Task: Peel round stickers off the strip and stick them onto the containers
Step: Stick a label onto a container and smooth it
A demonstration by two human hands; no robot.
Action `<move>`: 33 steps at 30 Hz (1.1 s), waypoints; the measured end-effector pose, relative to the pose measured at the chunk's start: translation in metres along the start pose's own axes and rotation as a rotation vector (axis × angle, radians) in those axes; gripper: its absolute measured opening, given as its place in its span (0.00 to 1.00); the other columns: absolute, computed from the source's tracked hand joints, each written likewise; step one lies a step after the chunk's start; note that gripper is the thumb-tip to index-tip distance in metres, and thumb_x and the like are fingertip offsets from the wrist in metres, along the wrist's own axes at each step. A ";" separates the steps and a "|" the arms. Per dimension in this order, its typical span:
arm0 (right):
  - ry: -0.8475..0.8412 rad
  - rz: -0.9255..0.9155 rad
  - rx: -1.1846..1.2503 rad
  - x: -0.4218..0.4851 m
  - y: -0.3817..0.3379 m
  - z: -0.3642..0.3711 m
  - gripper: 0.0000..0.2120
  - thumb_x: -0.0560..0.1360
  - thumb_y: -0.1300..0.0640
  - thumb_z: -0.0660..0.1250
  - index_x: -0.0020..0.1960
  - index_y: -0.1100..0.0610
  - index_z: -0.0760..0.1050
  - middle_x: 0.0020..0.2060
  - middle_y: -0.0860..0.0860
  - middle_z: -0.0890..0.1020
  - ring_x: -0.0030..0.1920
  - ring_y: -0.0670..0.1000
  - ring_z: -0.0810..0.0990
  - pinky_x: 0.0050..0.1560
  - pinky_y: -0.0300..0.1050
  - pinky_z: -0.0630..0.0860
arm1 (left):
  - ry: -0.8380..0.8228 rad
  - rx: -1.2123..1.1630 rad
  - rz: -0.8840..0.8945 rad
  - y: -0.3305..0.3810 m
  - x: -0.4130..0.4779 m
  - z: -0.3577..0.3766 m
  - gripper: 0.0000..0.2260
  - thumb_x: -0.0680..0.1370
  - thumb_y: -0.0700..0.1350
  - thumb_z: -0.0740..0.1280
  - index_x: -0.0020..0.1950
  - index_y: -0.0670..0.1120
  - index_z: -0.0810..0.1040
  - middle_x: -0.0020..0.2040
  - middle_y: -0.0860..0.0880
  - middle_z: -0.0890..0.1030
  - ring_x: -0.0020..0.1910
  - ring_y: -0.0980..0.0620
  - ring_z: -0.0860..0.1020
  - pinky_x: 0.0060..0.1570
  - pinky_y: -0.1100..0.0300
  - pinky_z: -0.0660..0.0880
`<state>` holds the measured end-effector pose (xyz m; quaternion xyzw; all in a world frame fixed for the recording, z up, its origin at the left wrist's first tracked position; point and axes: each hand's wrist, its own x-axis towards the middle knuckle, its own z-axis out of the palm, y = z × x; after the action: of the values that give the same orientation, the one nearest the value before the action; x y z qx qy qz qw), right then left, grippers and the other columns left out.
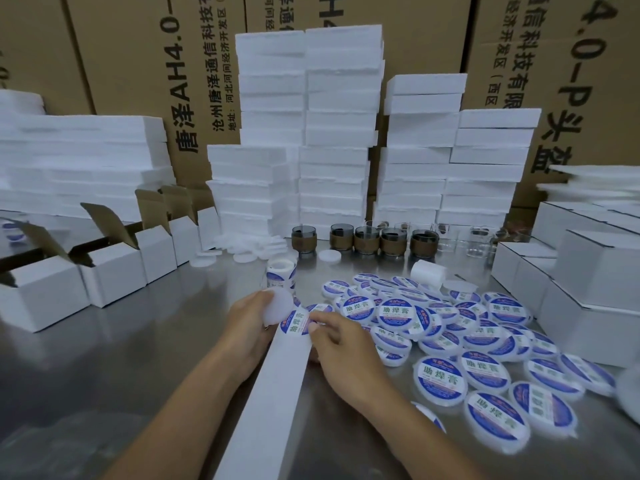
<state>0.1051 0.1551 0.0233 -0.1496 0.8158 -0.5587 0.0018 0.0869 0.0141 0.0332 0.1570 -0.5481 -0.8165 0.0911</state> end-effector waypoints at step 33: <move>0.440 -0.341 -0.230 0.005 0.009 -0.027 0.07 0.75 0.54 0.66 0.53 0.48 0.77 0.44 0.40 0.74 0.47 0.42 0.73 0.48 0.36 0.71 | -0.393 0.334 0.152 -0.005 -0.019 0.017 0.08 0.72 0.49 0.69 0.49 0.51 0.82 0.42 0.46 0.85 0.34 0.53 0.82 0.22 0.66 0.72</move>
<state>0.0931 0.1813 0.0257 -0.1591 0.8176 -0.4737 -0.2861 0.0986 0.0366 0.0377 -0.0334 -0.6924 -0.7205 0.0167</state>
